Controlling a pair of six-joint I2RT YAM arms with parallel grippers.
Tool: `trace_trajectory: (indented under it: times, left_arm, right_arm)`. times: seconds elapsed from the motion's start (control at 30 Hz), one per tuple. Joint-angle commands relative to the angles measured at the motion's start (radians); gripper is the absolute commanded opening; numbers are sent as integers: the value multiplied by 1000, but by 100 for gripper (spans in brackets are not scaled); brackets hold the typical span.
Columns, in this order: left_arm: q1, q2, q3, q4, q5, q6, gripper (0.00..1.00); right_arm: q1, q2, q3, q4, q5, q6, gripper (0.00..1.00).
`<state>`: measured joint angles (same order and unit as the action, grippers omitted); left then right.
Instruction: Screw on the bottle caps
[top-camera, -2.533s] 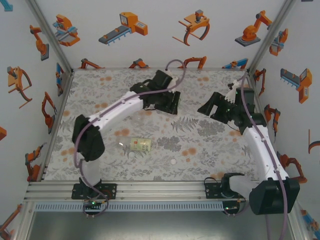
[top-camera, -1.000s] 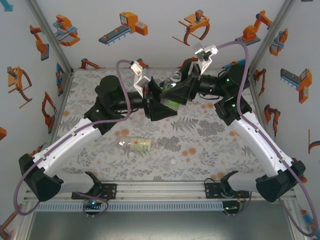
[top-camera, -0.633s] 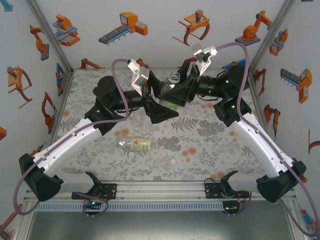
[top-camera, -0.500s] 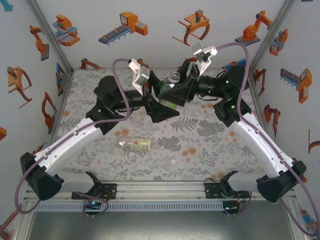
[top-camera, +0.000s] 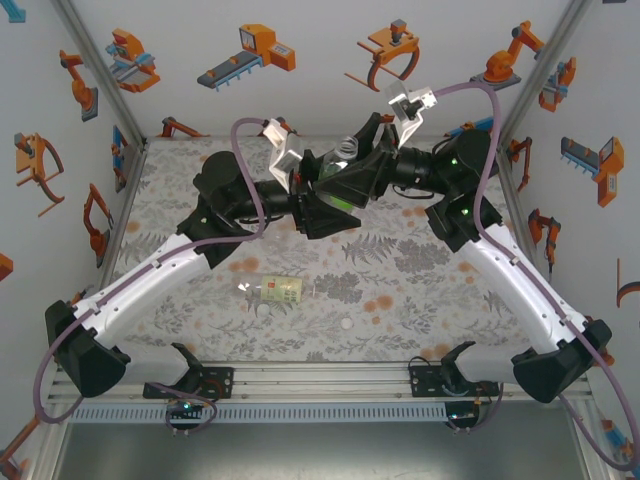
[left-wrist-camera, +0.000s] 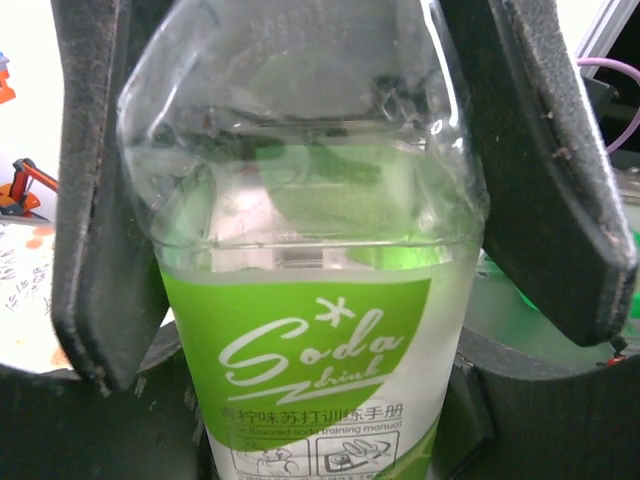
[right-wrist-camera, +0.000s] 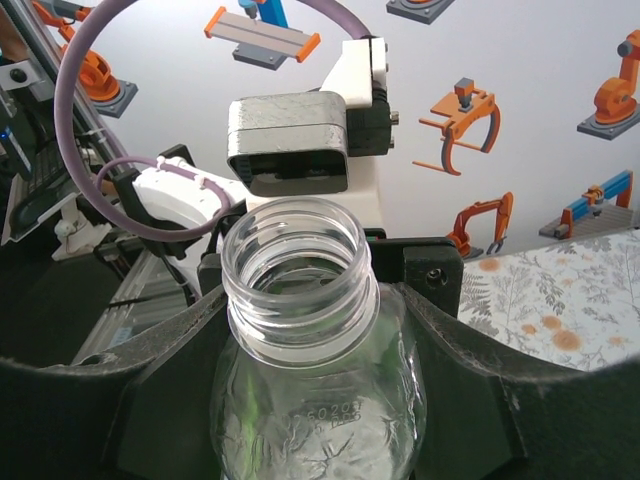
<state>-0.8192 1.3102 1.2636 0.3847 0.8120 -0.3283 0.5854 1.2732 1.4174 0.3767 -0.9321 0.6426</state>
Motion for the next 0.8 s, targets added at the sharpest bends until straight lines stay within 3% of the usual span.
trace_trajectory:
  times: [0.0,0.07,0.17,0.4,0.6,0.77]
  left_arm:
    - [0,-18,21,-4,2,19,45]
    - [2,-34,6,-29,-25,44,44]
    - [15,-62,-9,-86,-55,79,44]
    - [84,-147,-55,-230,-144,138,38]
    - [127,-199,-63,-398,-243,225,32]
    - [140,-215,-70,-457,-313,251,25]
  right_arm:
    - [13,-30,37,-18,17,-34,67]
    - [13,-47,47,-79,30,-81,77]
    - [13,-72,79,-235,81,-175,80]
    - [13,-128,106,-535,230,-303,80]
    - [14,-173,61,-735,346,-296,78]
    - [18,-230,-39,-887,519,-258,76]
